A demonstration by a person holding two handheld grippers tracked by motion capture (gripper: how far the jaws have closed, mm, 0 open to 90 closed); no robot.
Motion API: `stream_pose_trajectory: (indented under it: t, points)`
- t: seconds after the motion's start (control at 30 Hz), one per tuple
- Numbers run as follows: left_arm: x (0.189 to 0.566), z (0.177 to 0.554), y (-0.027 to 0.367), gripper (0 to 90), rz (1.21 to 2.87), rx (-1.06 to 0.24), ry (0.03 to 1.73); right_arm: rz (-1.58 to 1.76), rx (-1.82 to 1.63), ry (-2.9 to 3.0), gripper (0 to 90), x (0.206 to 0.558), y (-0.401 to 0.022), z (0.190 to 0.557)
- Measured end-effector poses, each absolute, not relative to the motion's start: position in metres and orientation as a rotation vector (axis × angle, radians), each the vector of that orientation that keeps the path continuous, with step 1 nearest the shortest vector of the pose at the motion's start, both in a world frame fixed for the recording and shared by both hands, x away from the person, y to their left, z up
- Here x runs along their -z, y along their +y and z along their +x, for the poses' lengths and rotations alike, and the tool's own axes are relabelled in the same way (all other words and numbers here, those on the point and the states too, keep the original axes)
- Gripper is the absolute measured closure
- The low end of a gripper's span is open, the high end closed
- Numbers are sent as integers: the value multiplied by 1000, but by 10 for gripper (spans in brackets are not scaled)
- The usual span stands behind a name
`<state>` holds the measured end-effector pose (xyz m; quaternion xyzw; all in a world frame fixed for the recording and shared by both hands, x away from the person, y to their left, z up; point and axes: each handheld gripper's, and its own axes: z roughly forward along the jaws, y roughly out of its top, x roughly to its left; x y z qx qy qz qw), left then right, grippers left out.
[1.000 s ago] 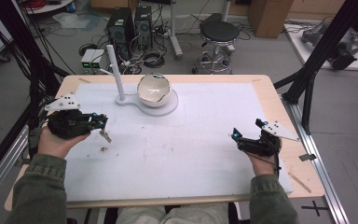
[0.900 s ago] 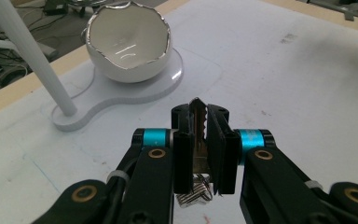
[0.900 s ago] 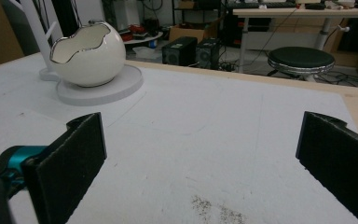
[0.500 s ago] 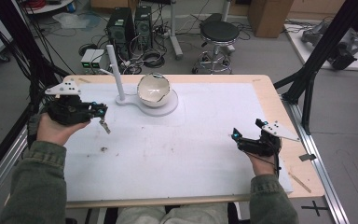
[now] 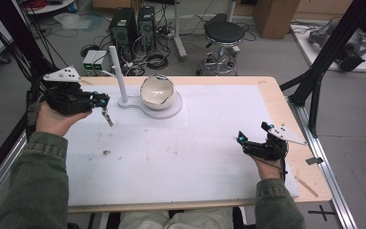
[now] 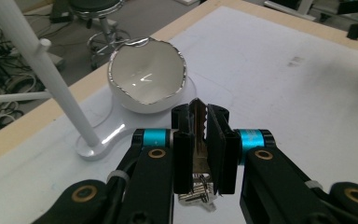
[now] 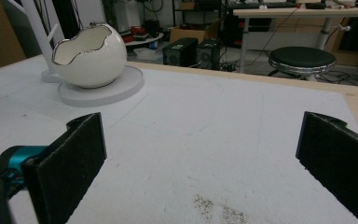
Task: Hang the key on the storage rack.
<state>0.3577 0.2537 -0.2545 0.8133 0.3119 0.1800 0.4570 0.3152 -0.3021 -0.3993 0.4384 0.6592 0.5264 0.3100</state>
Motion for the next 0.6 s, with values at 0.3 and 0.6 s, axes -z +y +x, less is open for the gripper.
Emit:
stream_pose_trajectory:
  t: [0.3, 0.6]
  points:
    - [238, 367, 252, 809, 2015, -464, 769, 1158, -1395, 1739, 5, 399, -302, 314]
    - [234, 391, 246, 809, 2046, -459, 791, 1156, -1395, 1737, 5, 399, -303, 314]
